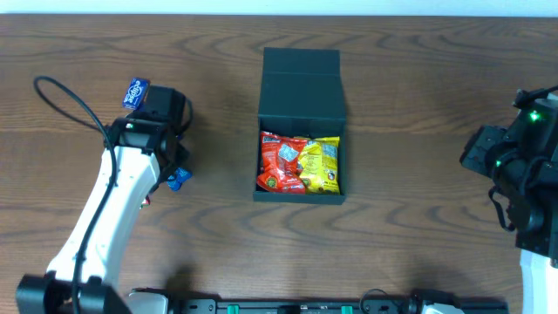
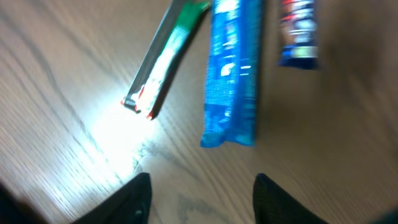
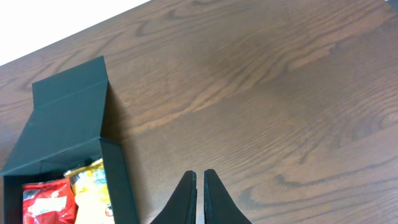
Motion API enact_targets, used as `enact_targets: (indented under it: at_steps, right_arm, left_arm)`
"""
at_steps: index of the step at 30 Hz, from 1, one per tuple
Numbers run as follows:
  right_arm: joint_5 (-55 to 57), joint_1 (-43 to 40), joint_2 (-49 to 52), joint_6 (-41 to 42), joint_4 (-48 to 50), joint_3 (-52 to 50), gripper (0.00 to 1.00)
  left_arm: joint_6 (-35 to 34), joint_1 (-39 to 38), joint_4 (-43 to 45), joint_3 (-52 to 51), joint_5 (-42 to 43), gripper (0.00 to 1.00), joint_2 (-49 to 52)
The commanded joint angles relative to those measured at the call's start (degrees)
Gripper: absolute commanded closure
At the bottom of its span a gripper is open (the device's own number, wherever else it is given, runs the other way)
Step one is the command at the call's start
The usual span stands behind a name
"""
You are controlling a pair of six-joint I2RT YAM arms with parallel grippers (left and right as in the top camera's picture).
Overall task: Pack container
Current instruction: 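Move the left gripper to the pile and grasp the blue biscuit pack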
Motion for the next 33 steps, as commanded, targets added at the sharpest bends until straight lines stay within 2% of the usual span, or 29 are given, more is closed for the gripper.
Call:
enact_targets:
  at_steps: [1,6,11,14,21,29,33]
  right_arm:
    - [0.8,-0.3,-0.5,0.8,-0.1,1.0,0.94]
    - [0.8,-0.3,-0.5,0.8,-0.8,1.0,0.93]
    - [0.8,-0.3,-0.5,0.8,-2.0,1.0,0.93]
    - [0.8,-0.3,-0.5,0.8,-2.4,0.9,0.93]
    - [0.8,-0.3,-0.2,0.7,-2.3,0.9,0.92]
    - [0.8,-0.3,1.5,0.5,-2.2,0.9,0.92]
    - [0.8,-0.3,1.9,0.5,-2.1,0.9,0.92]
  left_arm:
    - [-4.5,2.4,0.7,-1.1,3.5,0.41,2.7]
    - [-4.9,4.8,4.6,-1.1,6.9,0.25,7.0]
    - [-4.9,5.6,6.5,-1.1,6.8,0.23,10.8]
    - [-4.9,6.0,7.6,-1.1,6.6,0.18,12.4]
    - [-4.4,8.6,11.3,-1.1,6.4,0.17,14.7]
    - [1.2,9.8,15.0,-1.1,8.5,0.18,16.1]
    - [3.4,9.8,17.1,-1.1,10.3,0.22,17.0]
